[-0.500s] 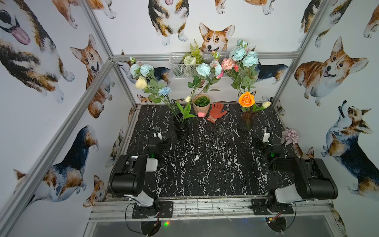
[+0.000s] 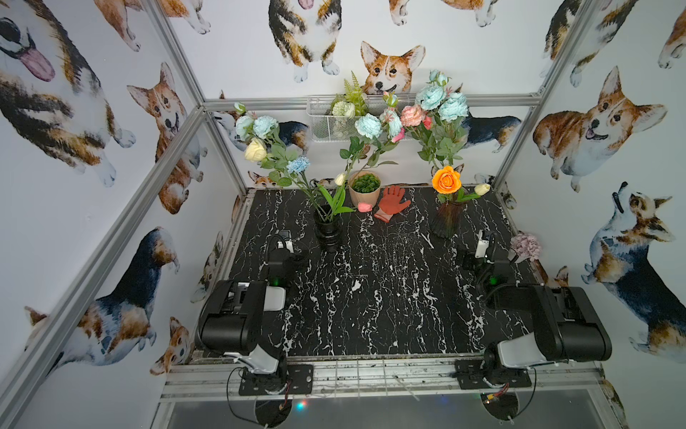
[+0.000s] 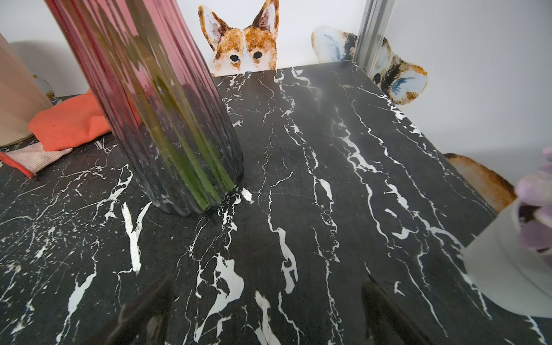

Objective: Pick out blue flowers from the vase
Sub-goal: Pick up the flower from the vase.

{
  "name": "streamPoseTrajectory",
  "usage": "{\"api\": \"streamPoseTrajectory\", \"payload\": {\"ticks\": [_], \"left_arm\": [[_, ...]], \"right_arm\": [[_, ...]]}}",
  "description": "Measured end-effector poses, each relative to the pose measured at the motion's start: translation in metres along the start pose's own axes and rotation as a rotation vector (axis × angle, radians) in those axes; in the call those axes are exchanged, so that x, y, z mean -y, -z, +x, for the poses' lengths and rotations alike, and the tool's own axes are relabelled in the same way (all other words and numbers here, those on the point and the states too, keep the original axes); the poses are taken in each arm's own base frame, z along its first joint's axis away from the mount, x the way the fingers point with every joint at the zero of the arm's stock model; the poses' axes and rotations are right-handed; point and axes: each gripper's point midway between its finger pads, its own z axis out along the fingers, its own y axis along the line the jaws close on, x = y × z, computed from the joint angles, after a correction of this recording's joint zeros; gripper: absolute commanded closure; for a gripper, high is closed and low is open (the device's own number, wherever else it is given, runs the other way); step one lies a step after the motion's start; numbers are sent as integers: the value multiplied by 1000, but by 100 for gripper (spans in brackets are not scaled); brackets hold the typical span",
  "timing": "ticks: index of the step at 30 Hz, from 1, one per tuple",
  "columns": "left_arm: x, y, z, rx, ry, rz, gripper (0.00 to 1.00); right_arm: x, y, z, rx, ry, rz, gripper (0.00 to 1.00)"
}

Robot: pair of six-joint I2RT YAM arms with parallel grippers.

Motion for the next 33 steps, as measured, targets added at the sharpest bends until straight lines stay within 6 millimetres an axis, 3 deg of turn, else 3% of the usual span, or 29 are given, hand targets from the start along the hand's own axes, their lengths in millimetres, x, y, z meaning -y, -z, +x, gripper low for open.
{"api": "streamPoseTrajectory", "payload": {"ticks": [33], "left_arm": [[0, 0, 0, 0, 0, 0, 3]], "right_arm": [[0, 0, 1, -3, 0, -3, 5]]}}
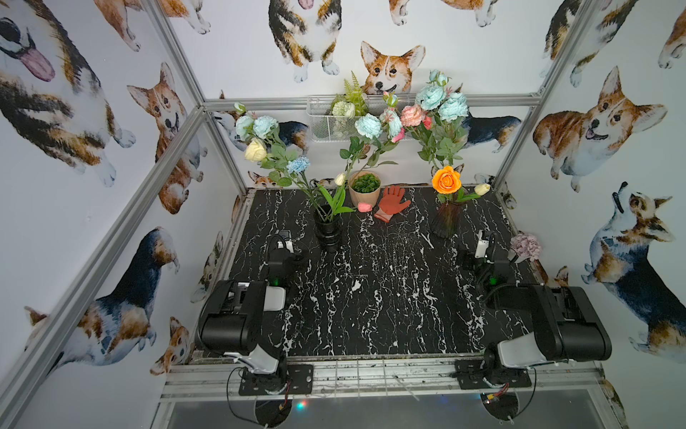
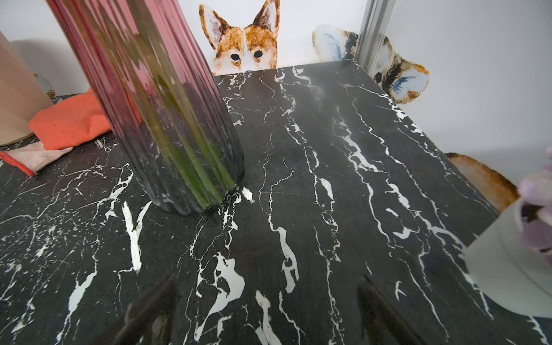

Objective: Pick out blue flowers from the vase
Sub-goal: Pick up the flower from the vase.

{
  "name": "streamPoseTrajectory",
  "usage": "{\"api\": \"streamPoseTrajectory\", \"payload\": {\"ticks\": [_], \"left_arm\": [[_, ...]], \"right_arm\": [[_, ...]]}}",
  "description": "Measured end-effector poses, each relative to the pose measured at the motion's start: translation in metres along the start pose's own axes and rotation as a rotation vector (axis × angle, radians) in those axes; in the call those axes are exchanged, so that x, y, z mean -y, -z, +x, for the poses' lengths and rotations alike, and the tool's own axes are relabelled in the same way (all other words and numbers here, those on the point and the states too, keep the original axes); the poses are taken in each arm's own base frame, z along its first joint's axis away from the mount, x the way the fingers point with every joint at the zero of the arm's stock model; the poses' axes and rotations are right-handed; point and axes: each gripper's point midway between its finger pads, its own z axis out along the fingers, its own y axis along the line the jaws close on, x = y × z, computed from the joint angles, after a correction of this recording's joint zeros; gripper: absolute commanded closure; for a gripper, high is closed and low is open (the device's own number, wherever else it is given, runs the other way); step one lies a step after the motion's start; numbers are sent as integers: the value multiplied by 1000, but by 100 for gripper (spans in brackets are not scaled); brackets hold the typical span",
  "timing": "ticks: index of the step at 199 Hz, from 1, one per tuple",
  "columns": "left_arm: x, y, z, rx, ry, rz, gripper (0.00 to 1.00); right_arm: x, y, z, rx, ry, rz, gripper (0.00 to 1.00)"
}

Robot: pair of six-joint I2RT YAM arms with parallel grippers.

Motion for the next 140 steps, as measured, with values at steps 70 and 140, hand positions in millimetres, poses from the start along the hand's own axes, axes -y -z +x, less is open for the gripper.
{"api": "streamPoseTrajectory", "payload": {"ticks": [70, 140], "left_arm": [[0, 0, 0, 0, 0, 0, 3], [-1, 8, -10, 27, 4, -1, 19]], "right_arm": [[0, 0, 0, 0, 0, 0, 6], [0, 4, -6, 13, -1, 2, 18]]}}
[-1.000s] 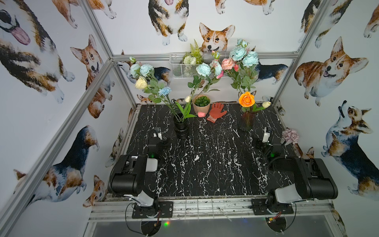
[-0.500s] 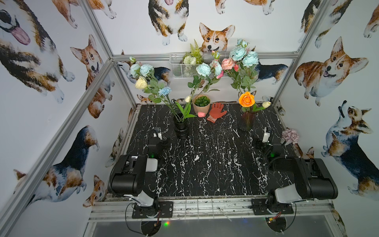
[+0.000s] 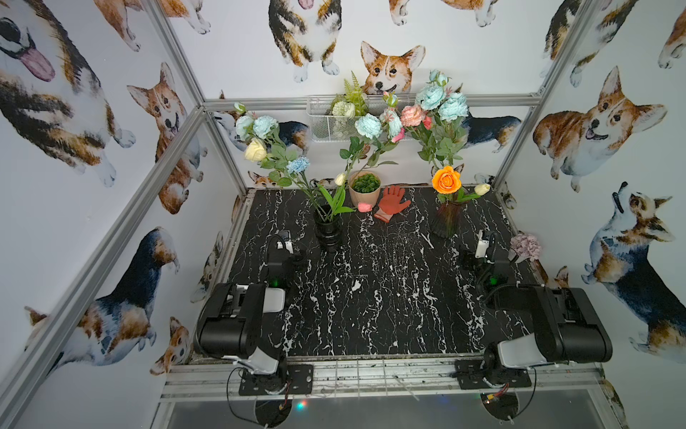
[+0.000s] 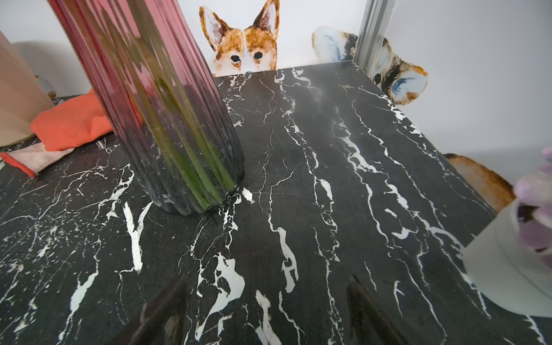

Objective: Pick out blue flowers from the vase
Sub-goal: Pick up the flower from the vase.

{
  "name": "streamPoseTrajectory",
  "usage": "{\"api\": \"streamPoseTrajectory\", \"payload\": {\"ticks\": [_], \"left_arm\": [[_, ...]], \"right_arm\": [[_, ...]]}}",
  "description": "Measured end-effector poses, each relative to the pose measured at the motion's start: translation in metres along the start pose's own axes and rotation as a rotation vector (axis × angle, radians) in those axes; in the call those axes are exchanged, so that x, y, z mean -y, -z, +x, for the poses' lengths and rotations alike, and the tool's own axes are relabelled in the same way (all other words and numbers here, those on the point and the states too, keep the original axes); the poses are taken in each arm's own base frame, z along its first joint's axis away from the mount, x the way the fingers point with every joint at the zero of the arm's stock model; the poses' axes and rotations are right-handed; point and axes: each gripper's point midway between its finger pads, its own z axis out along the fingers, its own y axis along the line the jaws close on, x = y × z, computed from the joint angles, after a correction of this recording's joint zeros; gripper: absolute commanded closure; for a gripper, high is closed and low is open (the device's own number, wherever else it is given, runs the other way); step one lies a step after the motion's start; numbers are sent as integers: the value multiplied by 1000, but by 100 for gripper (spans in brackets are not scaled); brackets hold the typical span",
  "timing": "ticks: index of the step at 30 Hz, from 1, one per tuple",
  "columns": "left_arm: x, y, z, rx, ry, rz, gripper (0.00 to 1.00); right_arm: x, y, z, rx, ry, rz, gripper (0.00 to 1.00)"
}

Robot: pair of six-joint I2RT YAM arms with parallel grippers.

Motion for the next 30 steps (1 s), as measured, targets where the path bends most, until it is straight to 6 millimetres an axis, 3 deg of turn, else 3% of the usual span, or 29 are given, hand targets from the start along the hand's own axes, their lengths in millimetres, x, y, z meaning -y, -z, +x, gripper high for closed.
{"api": "streamPoseTrajectory", "payload": {"ticks": [3, 8, 15, 22, 30], "left_arm": [[-2, 13, -21, 57, 9, -2, 21], [-2, 35, -61, 139, 26, 14, 22], [26, 59, -101, 191, 51, 162, 23], [45, 92, -135, 257, 79, 268, 22], [59, 112, -175, 288, 139, 382, 22]], "right_arm": [[-5, 7, -21, 34, 7, 5, 18], [-50, 19, -60, 69, 96, -82, 19], [-99, 49, -83, 70, 168, -210, 24], [-146, 89, -127, 161, 186, -349, 31], [-192, 106, -145, 174, 212, -480, 36]]}}
